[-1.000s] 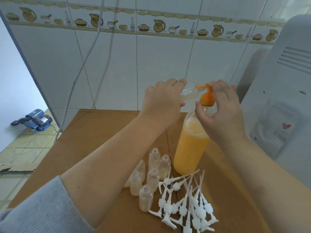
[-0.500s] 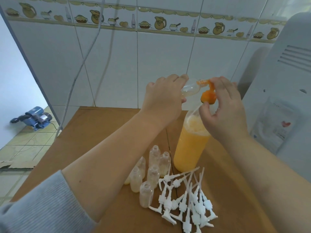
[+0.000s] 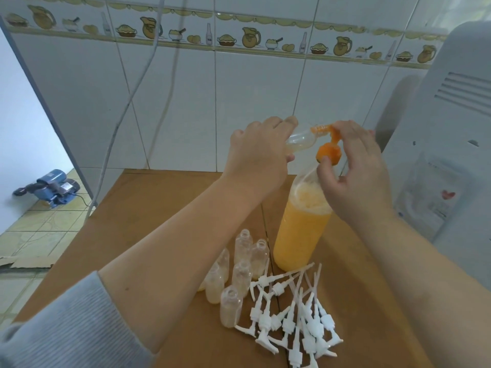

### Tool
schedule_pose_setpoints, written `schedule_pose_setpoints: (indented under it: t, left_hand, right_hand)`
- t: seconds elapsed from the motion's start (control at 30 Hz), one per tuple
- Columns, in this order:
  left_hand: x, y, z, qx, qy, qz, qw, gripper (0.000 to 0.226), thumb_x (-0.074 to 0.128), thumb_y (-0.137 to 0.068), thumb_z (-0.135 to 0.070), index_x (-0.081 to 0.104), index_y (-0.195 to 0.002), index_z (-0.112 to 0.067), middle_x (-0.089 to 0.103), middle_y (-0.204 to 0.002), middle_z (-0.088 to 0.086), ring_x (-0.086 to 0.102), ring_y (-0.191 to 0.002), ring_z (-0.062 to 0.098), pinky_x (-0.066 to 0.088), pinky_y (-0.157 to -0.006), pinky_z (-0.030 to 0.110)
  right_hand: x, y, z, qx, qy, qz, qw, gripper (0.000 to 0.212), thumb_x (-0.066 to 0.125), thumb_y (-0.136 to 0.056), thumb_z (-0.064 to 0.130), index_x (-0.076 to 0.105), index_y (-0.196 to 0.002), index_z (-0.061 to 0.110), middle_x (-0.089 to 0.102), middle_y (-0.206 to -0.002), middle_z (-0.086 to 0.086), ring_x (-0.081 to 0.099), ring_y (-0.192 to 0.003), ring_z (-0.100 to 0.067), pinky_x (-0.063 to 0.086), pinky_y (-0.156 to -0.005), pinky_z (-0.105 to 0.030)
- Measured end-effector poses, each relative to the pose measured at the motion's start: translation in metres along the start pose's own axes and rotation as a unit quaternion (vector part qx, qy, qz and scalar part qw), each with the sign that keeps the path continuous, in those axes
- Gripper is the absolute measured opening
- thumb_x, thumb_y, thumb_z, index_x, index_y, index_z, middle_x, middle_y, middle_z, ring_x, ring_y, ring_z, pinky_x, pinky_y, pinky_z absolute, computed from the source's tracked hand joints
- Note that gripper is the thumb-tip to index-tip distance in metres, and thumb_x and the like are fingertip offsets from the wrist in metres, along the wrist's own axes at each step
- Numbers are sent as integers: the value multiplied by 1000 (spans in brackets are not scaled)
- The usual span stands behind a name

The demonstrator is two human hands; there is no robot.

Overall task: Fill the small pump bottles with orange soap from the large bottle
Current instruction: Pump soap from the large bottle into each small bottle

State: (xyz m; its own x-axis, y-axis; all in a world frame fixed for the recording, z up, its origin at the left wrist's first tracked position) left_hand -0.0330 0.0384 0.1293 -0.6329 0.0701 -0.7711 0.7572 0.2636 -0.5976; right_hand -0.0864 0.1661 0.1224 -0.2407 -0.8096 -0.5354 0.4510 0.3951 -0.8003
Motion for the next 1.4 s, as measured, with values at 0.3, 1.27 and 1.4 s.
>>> schedule_pose_setpoints:
  t: [0.3,1.27,1.4]
  left_hand:
    - [-3,-7,-1,4,-7,-13,1000,52,56,-92,-29,37,-140,-26,53,-125,-7,50,-110,19,39,-91,38]
    - [-5,1,-3,4,-4,-9,1000,52,56,-93,-30,37,-141,-24,53,-127,-6,51,-112,20,38,-92,37]
    - [-7,-4,-11,18,-8,-25,999,51,56,-92,-31,38,-140,-25,53,-126,-7,51,-111,19,37,-90,36]
  right_hand:
    - [-1,-6,-2,-9,0,-6,1000,43,48,-92,18,47,-133,5,51,-134,-9,39,-130,-19,14,-118,-34]
    - [1,-7,1,0,-3,51,999,52,40,-95,39,43,-137,9,48,-138,-8,36,-130,-17,27,-114,-47]
    - [-5,-9,-6,4,-3,29,1000,55,35,-95,46,46,-134,8,51,-134,-9,41,-128,-21,31,-110,-49]
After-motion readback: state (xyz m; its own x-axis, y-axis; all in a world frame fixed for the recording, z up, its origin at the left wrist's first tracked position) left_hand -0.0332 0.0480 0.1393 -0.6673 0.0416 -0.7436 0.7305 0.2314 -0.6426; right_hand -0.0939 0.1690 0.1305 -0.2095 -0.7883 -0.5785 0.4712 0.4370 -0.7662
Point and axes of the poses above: each hand's wrist, its own y-axis away from the middle knuckle, its own x-axis out of the palm, z = x × y, the point moved 10 cm from there along -y, towards the middle knuckle
